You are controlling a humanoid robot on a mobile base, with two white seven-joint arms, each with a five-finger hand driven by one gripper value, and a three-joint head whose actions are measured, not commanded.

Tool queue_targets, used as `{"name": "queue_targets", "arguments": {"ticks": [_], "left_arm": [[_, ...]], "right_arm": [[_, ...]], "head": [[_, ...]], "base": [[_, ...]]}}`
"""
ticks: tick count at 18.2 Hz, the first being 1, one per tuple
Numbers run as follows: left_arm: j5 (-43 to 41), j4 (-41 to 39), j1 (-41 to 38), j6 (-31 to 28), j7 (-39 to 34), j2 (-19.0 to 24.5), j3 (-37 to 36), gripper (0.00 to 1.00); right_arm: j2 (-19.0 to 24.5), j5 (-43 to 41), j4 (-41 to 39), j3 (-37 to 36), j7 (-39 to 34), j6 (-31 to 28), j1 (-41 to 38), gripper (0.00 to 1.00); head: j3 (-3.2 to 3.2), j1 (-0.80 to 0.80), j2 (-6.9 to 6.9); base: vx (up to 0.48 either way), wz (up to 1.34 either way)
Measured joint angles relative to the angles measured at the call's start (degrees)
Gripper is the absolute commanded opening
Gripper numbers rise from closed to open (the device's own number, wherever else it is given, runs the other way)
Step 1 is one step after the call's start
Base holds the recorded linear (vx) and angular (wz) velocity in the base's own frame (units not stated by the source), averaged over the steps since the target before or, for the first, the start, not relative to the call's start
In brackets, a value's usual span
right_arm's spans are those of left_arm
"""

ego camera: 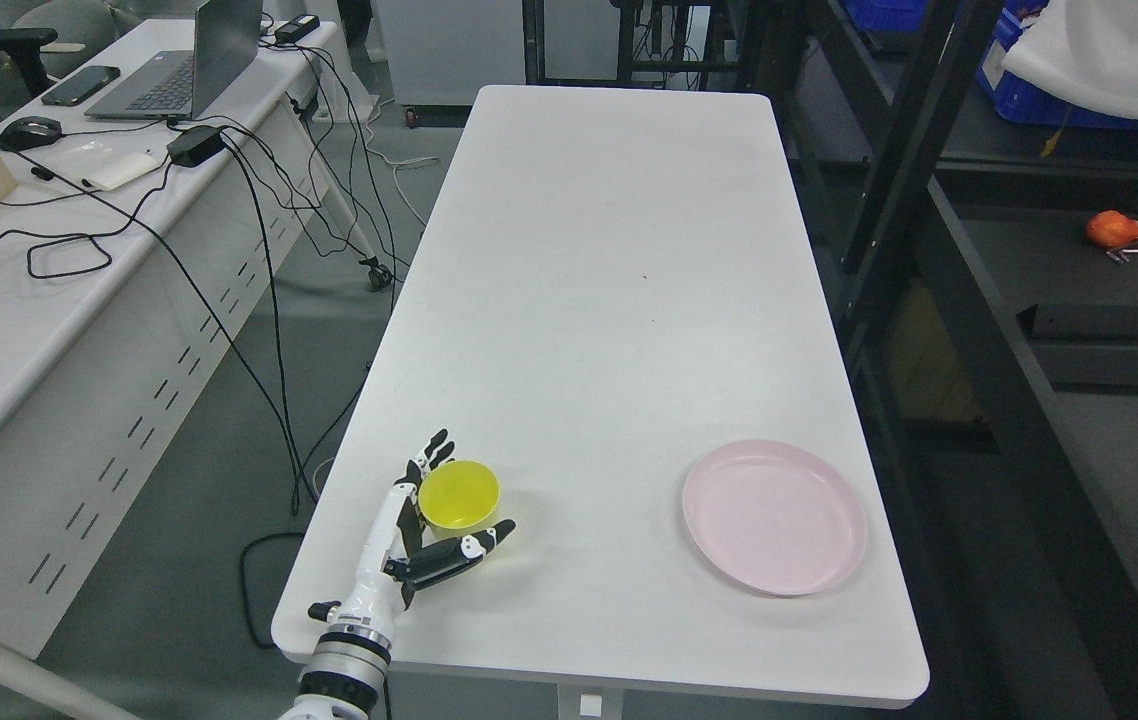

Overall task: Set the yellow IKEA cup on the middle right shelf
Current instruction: 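Close the left hand around the yellow cup and lift it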

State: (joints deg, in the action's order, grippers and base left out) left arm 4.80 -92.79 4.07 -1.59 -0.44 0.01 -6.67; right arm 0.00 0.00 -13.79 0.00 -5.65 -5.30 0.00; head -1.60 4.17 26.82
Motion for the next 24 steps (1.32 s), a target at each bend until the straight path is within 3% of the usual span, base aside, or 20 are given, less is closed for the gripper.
{"name": "queue_targets", "arguments": {"ticks": [3, 6, 9, 11, 15, 24], "left_arm": [[-0.19, 0.72, 0.03, -0.01, 0.0, 0.0, -0.51, 0.85], [-0.27, 1.3, -0.08, 0.05, 0.0, 0.0, -0.88, 0.57], [-0.28, 1.69, -0.31, 3.13, 0.03, -0.01, -1.06, 0.2], [-0.24, 1.91, -0.69, 6.76, 0.04, -0.01, -1.12, 0.02], [-0.06, 2.21, -2.31, 11.26, -0.28, -0.01, -0.91, 0.0], [0.19, 2.05, -3.75, 14.0, -0.45, -0.01, -0.28, 0.0]], "right_arm": [[0.0, 0.0, 0.0, 0.0, 0.0, -0.01, 0.0, 0.99], [0.0, 0.0, 0.0, 0.0, 0.0, -0.01, 0.0, 0.99], [0.0, 0.0, 0.0, 0.0, 0.0, -0.01, 0.0, 0.99], [0.0, 0.0, 0.0, 0.0, 0.0, -0.01, 0.0, 0.99], [0.0, 0.0, -0.01, 0.0, 0.0, -0.01, 0.01, 0.99], [0.0, 0.0, -0.01, 0.0, 0.0, -0.01, 0.01, 0.99]], "head": [[0.0, 0.0, 0.0], [0.0, 0.0, 0.0], [0.0, 0.0, 0.0], [0.0, 0.0, 0.0], [0.0, 0.0, 0.01], [0.0, 0.0, 0.01]], "base": [[0.0, 0.0], [0.0, 0.0], [0.0, 0.0], [0.0, 0.0], [0.0, 0.0], [-0.048, -0.01]]}}
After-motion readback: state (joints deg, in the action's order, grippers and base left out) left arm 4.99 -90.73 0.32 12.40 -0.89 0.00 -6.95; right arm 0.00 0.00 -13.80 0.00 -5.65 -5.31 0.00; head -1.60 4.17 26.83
